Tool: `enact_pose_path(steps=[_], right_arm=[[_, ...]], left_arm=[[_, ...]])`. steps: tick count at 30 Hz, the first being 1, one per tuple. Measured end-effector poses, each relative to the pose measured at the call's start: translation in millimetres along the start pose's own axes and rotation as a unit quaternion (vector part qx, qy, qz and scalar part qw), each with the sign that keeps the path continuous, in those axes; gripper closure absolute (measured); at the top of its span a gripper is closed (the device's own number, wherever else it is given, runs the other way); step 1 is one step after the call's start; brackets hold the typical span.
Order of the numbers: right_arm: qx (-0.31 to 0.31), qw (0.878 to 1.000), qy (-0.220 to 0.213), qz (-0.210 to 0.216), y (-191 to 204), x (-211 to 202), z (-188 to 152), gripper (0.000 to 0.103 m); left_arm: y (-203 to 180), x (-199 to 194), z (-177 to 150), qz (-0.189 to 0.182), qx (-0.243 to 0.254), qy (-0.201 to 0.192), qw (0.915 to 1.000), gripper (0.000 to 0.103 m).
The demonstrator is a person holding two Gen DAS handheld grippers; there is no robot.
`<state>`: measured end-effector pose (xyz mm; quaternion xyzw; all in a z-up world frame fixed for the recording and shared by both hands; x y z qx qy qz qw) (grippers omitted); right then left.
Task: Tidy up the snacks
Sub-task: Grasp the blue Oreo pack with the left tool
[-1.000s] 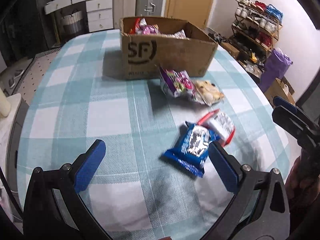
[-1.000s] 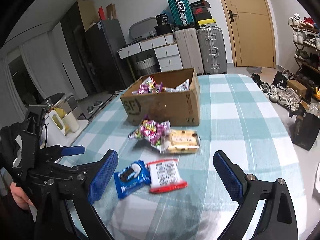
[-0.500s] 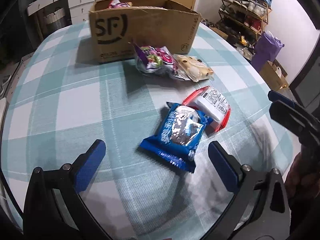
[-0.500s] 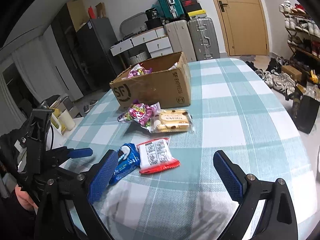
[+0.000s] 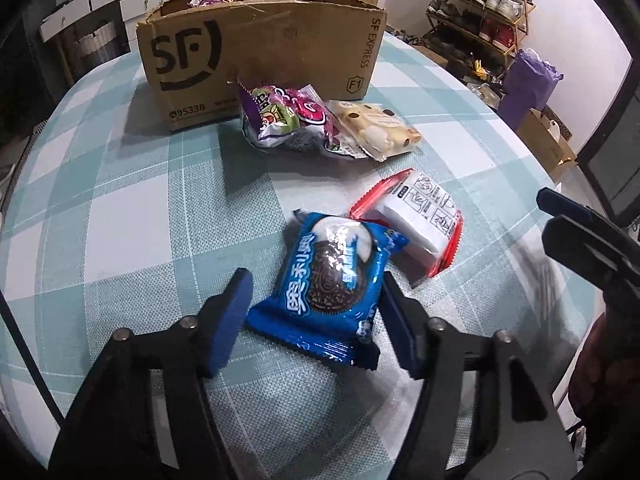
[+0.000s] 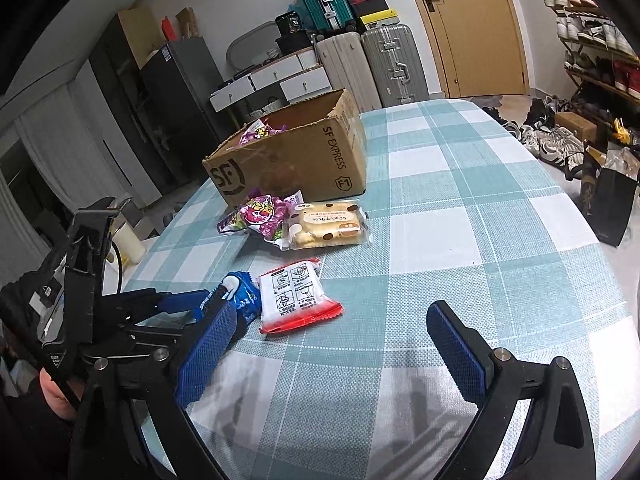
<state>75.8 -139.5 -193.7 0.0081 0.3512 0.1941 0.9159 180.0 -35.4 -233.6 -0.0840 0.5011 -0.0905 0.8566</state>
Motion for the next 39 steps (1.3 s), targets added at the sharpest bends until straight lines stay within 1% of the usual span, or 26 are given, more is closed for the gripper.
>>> enact_pose_path(steps=[2, 3, 7, 20, 28, 39], right_arm=[[0.001, 1.000, 0.000, 0.002, 0.4, 0.9, 0.0, 0.005], [0.001, 1.000, 0.000, 0.002, 0.9, 0.8, -0.1, 0.005], [-0.004, 1.000, 0.003, 0.001, 2.5, 1.8, -0.7, 0.005], [-0.001, 1.000, 0.007, 0.000, 0.9, 3.4, -1.6, 0.005], [-0.001, 1.000, 0.014, 0.000, -0.7, 8.5, -3.7, 0.005], [0.005, 0.999, 0.036, 0.003, -1.9, 25.3, -7.5, 0.005]], left_arm=[[-0.5, -0.2, 0.7, -0.002, 0.002, -0.001, 1.0000, 0.060], [-0.8, 0.3, 1.0, -0.002, 0.004, -0.001, 1.0000, 0.061], [-4.8, 1.6, 0.4, -0.006, 0.014, -0.001, 0.9999, 0.062], [-0.5, -1.9, -2.9, -0.007, 0.011, -0.004, 0.9999, 0.062], [12.3, -10.1, -2.2, -0.002, 0.000, -0.007, 1.0000, 0.062], [31.9, -24.9, 3.0, 0.003, -0.016, -0.018, 0.9997, 0.062]])
Point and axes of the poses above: each gripper's, at about its wrist camera, not at the fingertips, and x roughly the way its jaws point, y to its left, z to its top, the point moved 6 cm from there along x, roughly the way its jaws point, and after that the axes turned 15 degrees about -x, right-handed, at the moved point
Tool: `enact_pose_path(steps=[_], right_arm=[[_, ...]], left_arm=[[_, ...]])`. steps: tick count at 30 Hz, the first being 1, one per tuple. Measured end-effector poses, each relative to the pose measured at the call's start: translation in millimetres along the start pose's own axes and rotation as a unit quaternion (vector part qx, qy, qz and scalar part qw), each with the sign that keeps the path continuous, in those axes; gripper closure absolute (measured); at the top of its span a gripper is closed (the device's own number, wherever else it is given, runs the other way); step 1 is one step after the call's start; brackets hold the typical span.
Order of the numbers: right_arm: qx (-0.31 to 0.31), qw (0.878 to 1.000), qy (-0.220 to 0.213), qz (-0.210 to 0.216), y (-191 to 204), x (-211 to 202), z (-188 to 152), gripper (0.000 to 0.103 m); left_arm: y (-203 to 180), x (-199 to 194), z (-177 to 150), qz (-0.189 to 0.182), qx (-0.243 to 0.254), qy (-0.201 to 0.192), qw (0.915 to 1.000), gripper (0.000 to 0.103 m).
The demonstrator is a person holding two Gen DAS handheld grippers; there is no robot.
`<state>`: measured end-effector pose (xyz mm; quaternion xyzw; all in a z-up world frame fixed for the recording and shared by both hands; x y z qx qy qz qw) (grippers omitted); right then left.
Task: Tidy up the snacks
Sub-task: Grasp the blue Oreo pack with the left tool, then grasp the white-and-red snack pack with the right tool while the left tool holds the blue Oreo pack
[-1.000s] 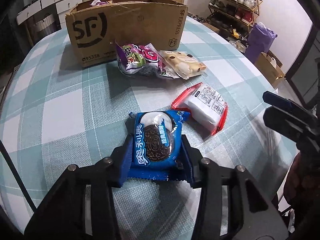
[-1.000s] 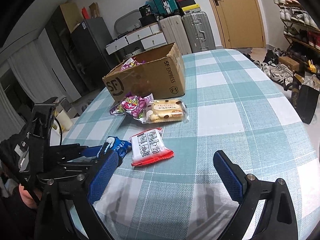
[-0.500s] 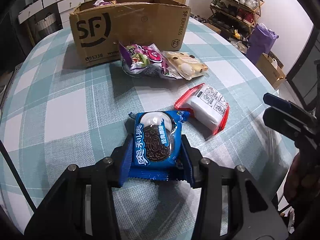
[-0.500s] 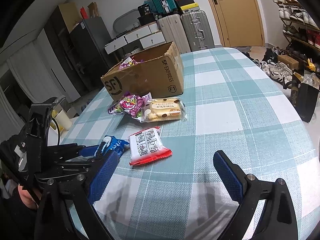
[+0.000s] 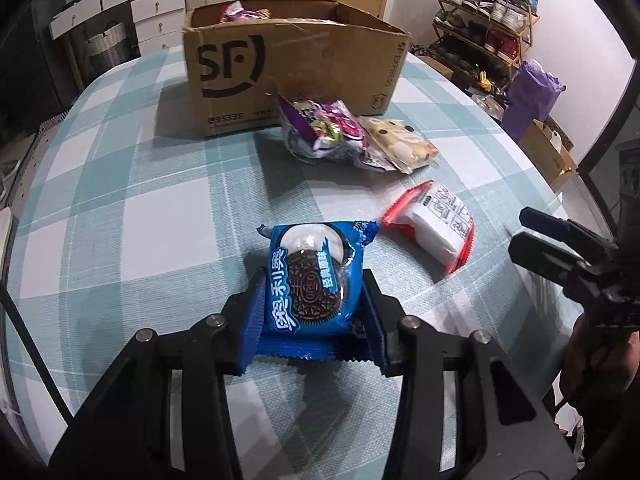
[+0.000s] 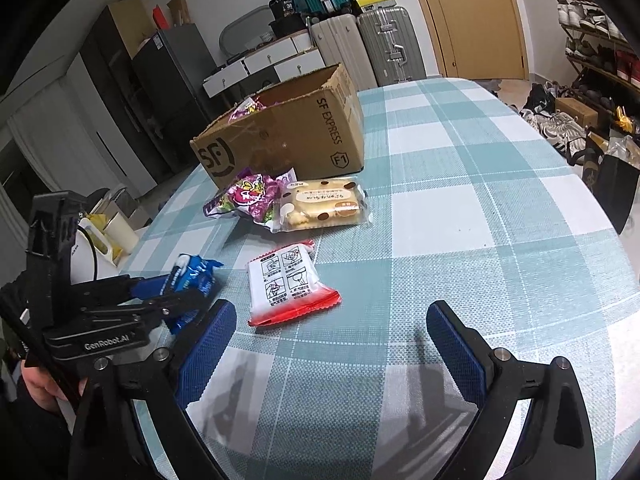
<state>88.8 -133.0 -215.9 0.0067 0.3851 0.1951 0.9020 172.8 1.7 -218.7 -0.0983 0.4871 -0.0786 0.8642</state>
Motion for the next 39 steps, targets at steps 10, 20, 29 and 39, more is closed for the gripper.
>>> enact_pose_path(steps=[10, 20, 29, 39], right_arm=[[-0.012, 0.999, 0.035, 0.006, 6.5, 22.2, 8.5, 0.005], [-0.034, 0.997, 0.065, 0.024, 23.2, 49.0, 19.7, 0.005], [-0.078, 0.994, 0.074, 0.012, 40.5, 65.3, 30.3, 0.005], [-0.123, 0.988, 0.089, -0.013, 51.3, 71.7, 29.9, 0.048]], left_arm=[[19.0, -20.3, 0.3, 0.016, -0.006, -0.017, 0.9997, 0.062], [26.2, -49.4, 3.0, 0.011, -0.014, -0.037, 0.9992, 0.062], [43.9, -66.8, 2.3, 0.018, -0.032, -0.049, 0.9981, 0.062], [63.0, -74.9, -1.3, 0.025, -0.051, -0.054, 0.9969, 0.062]])
Point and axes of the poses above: each gripper's, at about its wrist camera, not at the fingertips, and x roughly the way its jaws point, y to its left, z to its top, the point moved 6 cm from there along x, roughly the way its jaws point, and after that the axes turned 15 degrees about -x, right-handed, at the moved point
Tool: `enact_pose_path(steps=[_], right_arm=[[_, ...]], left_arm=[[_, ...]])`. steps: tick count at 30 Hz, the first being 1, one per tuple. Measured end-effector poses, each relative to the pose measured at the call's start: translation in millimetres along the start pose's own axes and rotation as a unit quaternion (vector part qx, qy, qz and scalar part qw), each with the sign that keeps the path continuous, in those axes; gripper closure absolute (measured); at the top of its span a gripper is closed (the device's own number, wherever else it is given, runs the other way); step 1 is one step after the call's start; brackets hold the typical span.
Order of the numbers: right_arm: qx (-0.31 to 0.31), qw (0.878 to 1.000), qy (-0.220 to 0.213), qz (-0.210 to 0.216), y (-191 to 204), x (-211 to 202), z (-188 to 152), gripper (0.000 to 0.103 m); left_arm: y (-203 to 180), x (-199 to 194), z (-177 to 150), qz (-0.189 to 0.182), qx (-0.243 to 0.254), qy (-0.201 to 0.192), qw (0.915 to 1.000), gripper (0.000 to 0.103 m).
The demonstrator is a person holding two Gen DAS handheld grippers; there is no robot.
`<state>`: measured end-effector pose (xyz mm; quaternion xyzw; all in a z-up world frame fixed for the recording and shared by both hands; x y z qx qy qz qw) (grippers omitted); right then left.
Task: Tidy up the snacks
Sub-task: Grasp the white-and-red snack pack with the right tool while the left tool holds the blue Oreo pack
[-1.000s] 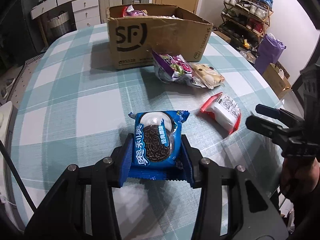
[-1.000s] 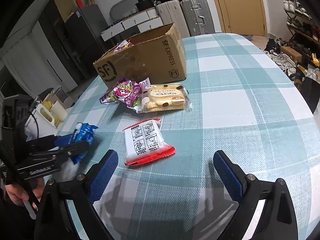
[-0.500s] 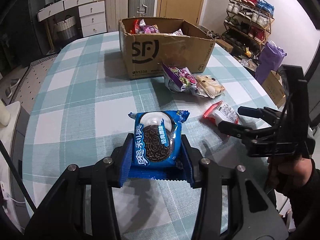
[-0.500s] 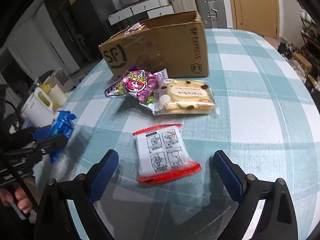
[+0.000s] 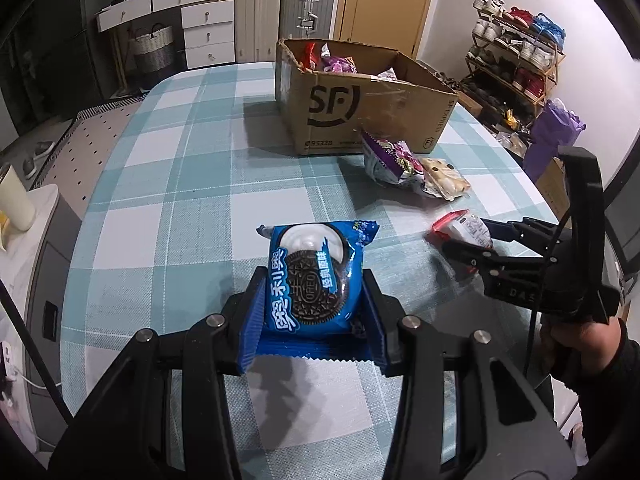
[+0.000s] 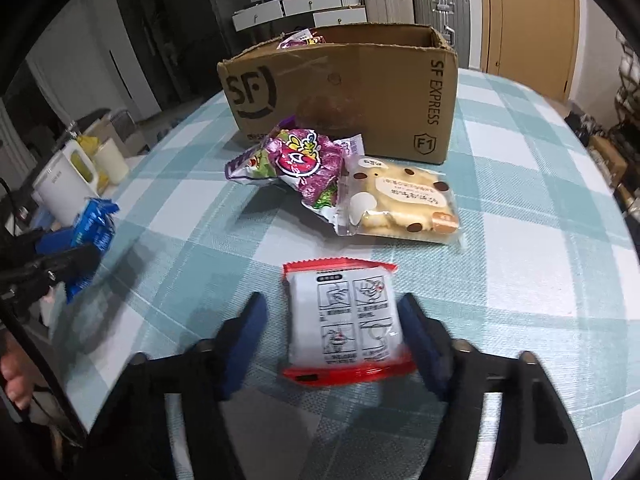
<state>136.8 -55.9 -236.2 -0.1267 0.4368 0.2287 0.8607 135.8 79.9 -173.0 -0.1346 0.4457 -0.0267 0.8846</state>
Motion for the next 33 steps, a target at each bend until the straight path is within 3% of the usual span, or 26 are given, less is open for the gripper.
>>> enact_pose_path(steps=[1, 6, 16, 33], right_arm=[[-0.005, 1.000, 0.001, -0.005, 0.1, 0.0, -0.7, 0.053], [-0.029, 0.999, -0.006, -0.015, 6.3, -1.7, -1.5, 0.057], [-0.003, 1.000, -0.011, 0.004, 5.1, -2.5, -3.1, 0.058], [0.045, 0.996, -0.071, 0.038, -7.1, -36.0, 9.4, 0.058]], left_arm=[[0.2, 0.1, 0.0, -0.001, -0.001, 0.000, 1.0000, 0.062], [1.0, 0.0, -0.3, -0.002, -0.002, 0.001, 1.0000, 0.062], [1.2, -0.2, -0.6, -0.002, -0.004, 0.001, 1.0000, 0.062], [-11.2, 6.9, 11.1, -0.001, -0.005, 0.002, 1.0000, 0.062]])
Point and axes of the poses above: each gripper's, at about its wrist camera, not at the fingertips, and x roughly the way its jaws point, y to its left, z to its top, the point moved 6 cm from there along x, roughly the way its jaws point, and after that the axes turned 15 degrees about -x, right-handed, at the moved point
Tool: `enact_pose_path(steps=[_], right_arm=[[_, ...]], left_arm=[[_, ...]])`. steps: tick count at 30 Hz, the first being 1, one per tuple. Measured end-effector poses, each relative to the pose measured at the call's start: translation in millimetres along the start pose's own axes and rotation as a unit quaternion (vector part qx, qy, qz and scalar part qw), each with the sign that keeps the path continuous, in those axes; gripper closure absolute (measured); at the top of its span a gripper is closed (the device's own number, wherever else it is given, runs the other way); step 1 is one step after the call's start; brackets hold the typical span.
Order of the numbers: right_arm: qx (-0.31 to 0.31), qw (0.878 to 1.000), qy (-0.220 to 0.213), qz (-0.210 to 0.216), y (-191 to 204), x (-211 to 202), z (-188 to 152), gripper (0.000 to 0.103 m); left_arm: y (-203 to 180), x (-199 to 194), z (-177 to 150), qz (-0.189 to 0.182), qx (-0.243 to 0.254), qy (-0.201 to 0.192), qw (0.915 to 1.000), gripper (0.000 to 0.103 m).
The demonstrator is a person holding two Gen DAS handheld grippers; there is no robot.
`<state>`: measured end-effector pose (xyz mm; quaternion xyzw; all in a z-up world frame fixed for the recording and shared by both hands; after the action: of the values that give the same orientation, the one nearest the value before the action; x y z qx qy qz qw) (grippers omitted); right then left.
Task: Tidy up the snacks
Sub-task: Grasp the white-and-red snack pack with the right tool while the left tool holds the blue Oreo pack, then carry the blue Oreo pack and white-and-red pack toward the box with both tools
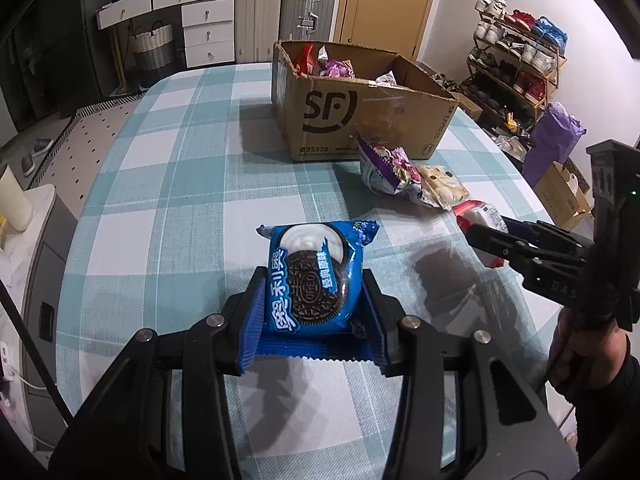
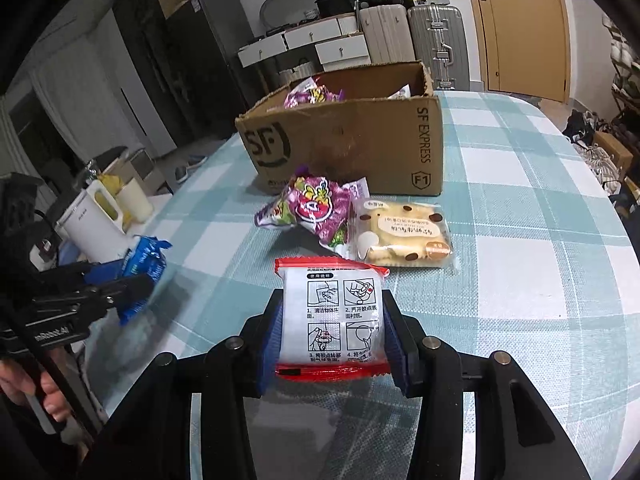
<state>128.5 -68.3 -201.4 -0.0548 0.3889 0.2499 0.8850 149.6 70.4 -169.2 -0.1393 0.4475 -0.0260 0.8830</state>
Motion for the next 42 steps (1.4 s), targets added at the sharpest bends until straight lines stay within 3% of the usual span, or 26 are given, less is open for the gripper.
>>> enact_pose_path(steps=[9, 21, 42], right_arm=[[-0.005, 1.000, -0.027, 0.006, 0.1, -18.4, 21.2, 0.058], [-0.031, 0.997, -0.067, 0.005, -2.1, -36.1, 75.0, 0.057], [-0.030, 0.995, -0.099, -0.003, -44.7, -27.0, 179.6, 0.057]], left_arm=[[-17.5, 12.5, 24.2, -0.013, 0.009, 0.000, 0.9999, 0.062], [-47.5, 14.8, 80.1, -0.016, 0.033, -0.028, 0.9989, 0.062], [-93.7, 42.0, 181.8, -0.005, 0.064, -0.040, 0.9971, 0.062]])
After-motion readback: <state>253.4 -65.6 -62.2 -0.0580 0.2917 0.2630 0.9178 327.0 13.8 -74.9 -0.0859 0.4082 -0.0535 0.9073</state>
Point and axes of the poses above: each gripper's, at about its wrist camera, not at the fingertips, and x roughly the way its jaws point, y to its left, z to its top, the point moved 6 cm from there along x, roughly the way its jaws point, and after that the axes turned 15 degrees about -x, right-handed, at the moved point
